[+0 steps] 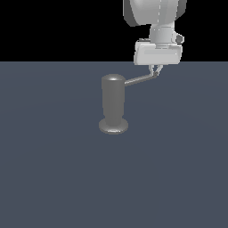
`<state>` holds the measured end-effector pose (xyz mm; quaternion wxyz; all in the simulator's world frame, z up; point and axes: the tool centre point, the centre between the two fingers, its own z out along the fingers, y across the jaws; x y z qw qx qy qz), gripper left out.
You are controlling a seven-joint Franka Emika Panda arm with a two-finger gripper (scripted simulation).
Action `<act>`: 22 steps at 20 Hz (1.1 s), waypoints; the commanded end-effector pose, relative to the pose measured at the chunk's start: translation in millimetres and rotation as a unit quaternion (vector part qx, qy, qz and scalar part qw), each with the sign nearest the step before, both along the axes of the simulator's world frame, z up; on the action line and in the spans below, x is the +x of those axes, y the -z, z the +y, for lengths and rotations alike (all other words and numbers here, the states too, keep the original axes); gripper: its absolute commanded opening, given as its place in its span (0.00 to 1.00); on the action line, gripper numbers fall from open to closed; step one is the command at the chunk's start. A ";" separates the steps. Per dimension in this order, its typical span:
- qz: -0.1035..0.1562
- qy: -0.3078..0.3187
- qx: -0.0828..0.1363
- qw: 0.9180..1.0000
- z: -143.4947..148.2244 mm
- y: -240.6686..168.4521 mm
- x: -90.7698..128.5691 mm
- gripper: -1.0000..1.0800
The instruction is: Turn on the faucet by rotating a designated handle.
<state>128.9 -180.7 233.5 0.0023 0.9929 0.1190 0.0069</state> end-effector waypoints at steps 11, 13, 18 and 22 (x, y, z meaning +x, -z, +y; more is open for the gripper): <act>0.003 -0.004 0.002 1.000 19.9 9.0 30.1 0.00; 0.003 -0.004 0.002 1.000 21.3 9.3 33.9 0.00; 0.004 -0.003 0.002 1.000 24.4 10.0 43.1 0.00; 0.004 -0.003 0.002 1.000 26.6 10.7 49.9 0.00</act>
